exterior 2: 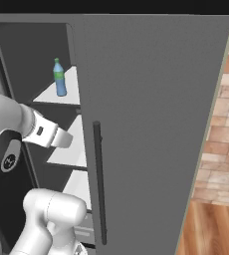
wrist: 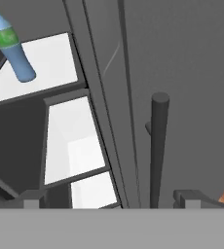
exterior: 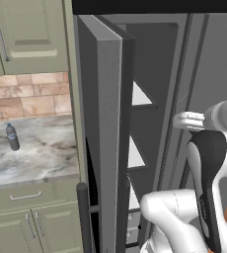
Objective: Take the bottled waters from the counter and place them in the freezer to freeze. Close the freezer door after placing the bottles.
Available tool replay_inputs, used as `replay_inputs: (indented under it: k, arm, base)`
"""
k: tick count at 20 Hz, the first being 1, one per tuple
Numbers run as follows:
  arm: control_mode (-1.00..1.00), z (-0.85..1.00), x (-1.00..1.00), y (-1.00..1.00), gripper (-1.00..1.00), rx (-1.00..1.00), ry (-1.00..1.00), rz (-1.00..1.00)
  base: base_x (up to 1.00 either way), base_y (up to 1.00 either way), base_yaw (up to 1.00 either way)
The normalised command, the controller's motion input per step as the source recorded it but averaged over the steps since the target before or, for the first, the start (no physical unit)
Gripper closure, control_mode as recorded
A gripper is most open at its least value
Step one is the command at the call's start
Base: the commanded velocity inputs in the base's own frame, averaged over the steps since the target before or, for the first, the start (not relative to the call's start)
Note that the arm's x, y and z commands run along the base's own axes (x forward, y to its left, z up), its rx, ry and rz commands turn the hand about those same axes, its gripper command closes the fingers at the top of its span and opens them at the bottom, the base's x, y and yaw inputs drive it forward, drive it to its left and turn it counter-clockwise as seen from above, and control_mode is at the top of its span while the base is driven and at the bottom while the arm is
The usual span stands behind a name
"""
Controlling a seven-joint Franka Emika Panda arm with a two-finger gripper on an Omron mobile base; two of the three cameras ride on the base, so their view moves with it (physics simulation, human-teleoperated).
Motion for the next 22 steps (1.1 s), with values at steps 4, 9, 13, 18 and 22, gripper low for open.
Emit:
replay_inputs:
  k: [4, 9, 13, 18, 22]
  arm:
    - [-1.00, -0.15, 0.01, 0.10, -1.00, 0.10, -0.14, 0.09]
    - [-1.00, -0.11, 0.00, 0.00, -1.00, 0.02, -0.21, 0.18]
    - [1.00, -0.02, -0.09, 0.02, -1.00, 0.00, -0.16, 0.09]
    - [1.00, 0.00, 0.00, 0.00, -1.00, 0.00, 0.00, 0.00]
    - [1.00, 0.00, 0.00, 0.00, -1.00, 0.00, 0.00, 0.00]
  base:
    - [0.00, 0.00, 0.00]
    - [0.00, 0.00, 0.00]
    - [-0.14, 0.00, 0.03]
    - [-0.92, 0.00, 0.07]
    - [-1.00, 0.19, 0.09]
